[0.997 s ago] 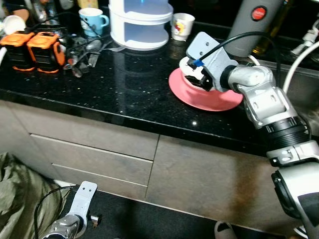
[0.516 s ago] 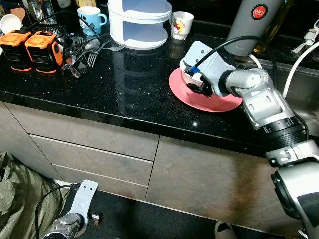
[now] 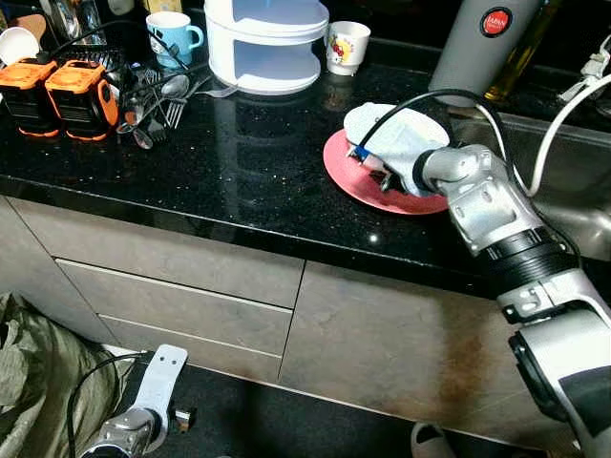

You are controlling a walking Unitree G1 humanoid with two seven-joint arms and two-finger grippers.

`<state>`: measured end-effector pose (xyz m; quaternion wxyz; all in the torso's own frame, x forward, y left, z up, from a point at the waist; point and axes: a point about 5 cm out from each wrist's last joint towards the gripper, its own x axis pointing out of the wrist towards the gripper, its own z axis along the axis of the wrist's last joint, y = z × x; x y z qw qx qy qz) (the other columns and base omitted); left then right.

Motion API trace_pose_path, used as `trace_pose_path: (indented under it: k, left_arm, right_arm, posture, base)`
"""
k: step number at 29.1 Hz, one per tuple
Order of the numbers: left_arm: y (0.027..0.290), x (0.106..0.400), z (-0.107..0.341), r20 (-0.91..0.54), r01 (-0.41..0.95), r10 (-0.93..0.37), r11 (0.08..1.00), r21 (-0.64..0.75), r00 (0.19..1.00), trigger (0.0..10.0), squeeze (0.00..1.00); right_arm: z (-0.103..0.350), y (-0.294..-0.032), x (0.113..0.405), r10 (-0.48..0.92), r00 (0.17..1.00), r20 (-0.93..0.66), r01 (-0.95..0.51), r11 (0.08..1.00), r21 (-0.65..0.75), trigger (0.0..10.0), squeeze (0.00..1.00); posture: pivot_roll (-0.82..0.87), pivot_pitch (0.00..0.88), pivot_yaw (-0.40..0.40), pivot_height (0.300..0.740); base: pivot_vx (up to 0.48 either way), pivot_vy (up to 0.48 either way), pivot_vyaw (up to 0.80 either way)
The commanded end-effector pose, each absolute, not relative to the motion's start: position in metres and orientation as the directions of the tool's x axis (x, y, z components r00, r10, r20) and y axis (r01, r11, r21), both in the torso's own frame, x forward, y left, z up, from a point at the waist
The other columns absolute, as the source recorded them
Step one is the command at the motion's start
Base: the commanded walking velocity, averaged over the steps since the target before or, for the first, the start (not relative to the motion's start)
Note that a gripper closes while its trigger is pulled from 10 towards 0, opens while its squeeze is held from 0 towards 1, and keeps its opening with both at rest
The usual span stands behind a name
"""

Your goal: Kitchen organization

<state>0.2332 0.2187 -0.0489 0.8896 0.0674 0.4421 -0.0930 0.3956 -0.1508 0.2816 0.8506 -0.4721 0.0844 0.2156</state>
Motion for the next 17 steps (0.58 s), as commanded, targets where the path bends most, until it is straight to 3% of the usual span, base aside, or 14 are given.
trace_pose_path:
  k: [1,10,14,15,16,17]
  left_arm:
    - [0.216,0.227,-0.054,-0.813,0.221,-0.109,0.975,0.024,0.572,10.0,0.00]
    - [0.216,0.227,-0.054,-0.813,0.221,-0.109,0.975,0.025,0.572,10.0,0.00]
    - [0.216,0.226,-0.054,-0.814,0.222,-0.109,0.975,0.026,0.571,10.0,0.00]
    - [0.216,0.226,-0.054,-0.814,0.223,-0.109,0.975,0.026,0.571,10.0,0.00]
    - [0.216,0.226,-0.055,-0.814,0.223,-0.109,0.974,0.026,0.570,10.0,0.00]
    - [0.216,0.226,-0.055,-0.814,0.223,-0.109,0.974,0.026,0.570,10.0,0.00]
  right_arm:
    - [0.284,-0.154,0.396,0.267,0.900,-0.345,-0.434,0.465,-0.772,0.0,0.00]
    - [0.292,-0.148,0.395,0.310,0.907,-0.287,-0.410,0.484,-0.773,0.0,0.00]
    - [0.305,-0.128,0.389,0.478,0.865,-0.150,-0.436,0.571,-0.696,0.0,0.00]
    - [0.311,-0.122,0.387,0.524,0.848,-0.084,-0.441,0.609,-0.660,0.0,0.00]
    - [0.326,-0.111,0.380,0.618,0.782,0.082,-0.475,0.676,-0.564,0.0,0.00]
    - [0.326,-0.111,0.380,0.618,0.782,0.082,-0.475,0.676,-0.564,0.0,0.00]
  posture:
    - [0.04,0.131,-0.049,0.740]
    - [0.04,0.129,-0.050,0.740]
    - [0.04,0.117,-0.047,0.740]
    - [0.04,0.115,-0.047,0.740]
    - [0.04,0.112,-0.047,0.740]
    - [0.04,0.112,-0.047,0.740]
  base:
    - [0.000,0.000,0.00]
    - [0.000,0.000,0.00]
    - [0.000,0.000,0.00]
    - [0.000,0.000,0.00]
    - [0.000,0.000,0.00]
    - [0.000,0.000,0.00]
